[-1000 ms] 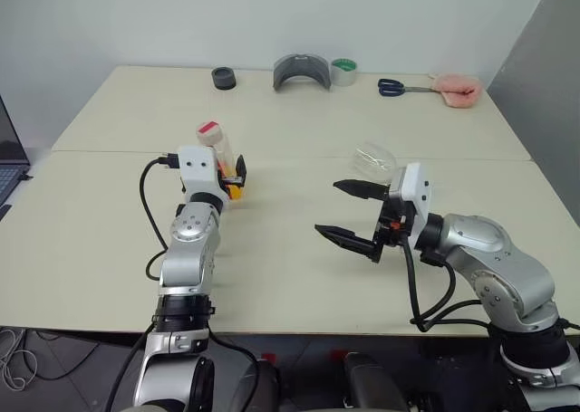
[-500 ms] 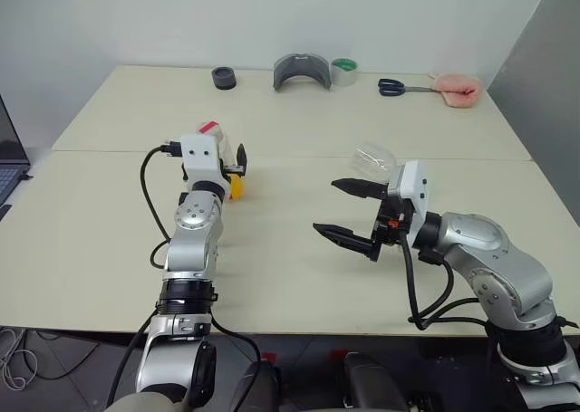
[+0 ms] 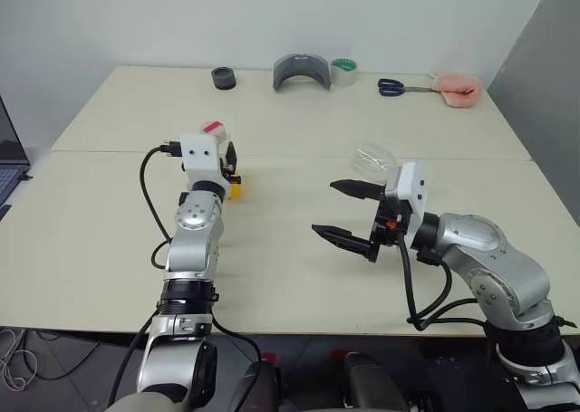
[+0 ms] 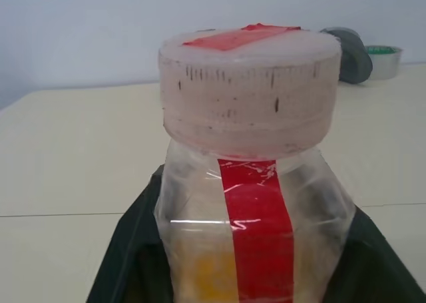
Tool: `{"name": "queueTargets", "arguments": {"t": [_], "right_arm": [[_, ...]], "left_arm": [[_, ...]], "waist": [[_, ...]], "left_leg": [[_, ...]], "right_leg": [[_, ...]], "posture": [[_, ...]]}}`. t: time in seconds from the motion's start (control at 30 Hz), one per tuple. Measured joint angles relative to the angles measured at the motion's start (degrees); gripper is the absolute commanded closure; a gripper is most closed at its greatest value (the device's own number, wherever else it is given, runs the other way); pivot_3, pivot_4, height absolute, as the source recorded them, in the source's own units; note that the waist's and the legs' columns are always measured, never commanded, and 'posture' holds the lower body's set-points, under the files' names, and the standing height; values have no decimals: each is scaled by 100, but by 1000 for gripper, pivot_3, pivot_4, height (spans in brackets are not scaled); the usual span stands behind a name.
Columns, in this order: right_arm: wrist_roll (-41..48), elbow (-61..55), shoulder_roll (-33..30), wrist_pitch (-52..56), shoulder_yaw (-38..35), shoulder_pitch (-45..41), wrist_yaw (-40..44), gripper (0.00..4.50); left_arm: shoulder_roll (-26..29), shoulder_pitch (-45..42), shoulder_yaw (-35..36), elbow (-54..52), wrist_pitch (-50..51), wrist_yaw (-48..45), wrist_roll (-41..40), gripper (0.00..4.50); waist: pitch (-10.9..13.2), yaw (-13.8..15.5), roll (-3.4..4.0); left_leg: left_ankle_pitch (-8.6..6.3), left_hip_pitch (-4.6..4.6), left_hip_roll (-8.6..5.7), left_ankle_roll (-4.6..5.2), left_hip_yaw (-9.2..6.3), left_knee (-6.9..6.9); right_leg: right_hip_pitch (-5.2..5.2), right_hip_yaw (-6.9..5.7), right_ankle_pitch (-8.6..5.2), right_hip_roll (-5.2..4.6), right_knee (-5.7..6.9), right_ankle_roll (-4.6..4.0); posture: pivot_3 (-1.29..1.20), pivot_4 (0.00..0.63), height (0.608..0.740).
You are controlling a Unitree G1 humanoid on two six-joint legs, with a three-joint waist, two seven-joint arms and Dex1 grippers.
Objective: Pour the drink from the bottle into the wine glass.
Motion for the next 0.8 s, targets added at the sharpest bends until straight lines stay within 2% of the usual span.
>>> {"name": "queueTargets", "arguments": {"t": [0.17,0.3,0.43,0.57,0.67,0.8], "right_arm": [[4,1,38,3,-3,0,-47,0],[138,-40,140,135,-165,0,-257,0],[486,-282,241,510,-652,-13,-828,0],[757,-529,361,1117,-913,-321,-1588,0],[788,-665,562,1382,-855,-568,-2066,0],[522,-721,614,1526,-452,-699,-2450,0]], "left_arm": [[-7,3,2,-2,-11,-121,-78,2657],[-63,96,-92,-159,3,-697,-366,2658],[-47,122,-621,-495,329,-2006,-934,2659],[261,23,-1316,-851,671,-3482,-1378,2661],[492,-284,-1662,-891,722,-4443,-1565,2661],[674,-672,-1786,-711,570,-5410,-1603,2662]], "waist": [[0,0,0],[0,10,0],[1,29,0],[3,-6,3],[6,-37,8],[7,-36,11]], "left_leg": [[0,-1,-1,0,0,0],[1,-4,-3,-1,-1,0],[2,-10,-7,-3,-1,0],[1,-6,-1,-2,2,-2],[1,-1,7,0,1,-5],[0,-5,1,1,1,-5]], "right_leg": [[0,0,0,0,0,0],[0,-1,0,-3,0,0],[-1,-1,0,-7,-4,0],[-4,2,0,1,-2,-1],[-5,2,-1,13,2,-2],[-5,2,-1,10,0,-2]], "posture": [[0,150,740],[0,150,740],[0,150,740],[0,150,740],[0,150,740],[0,150,740]]}}
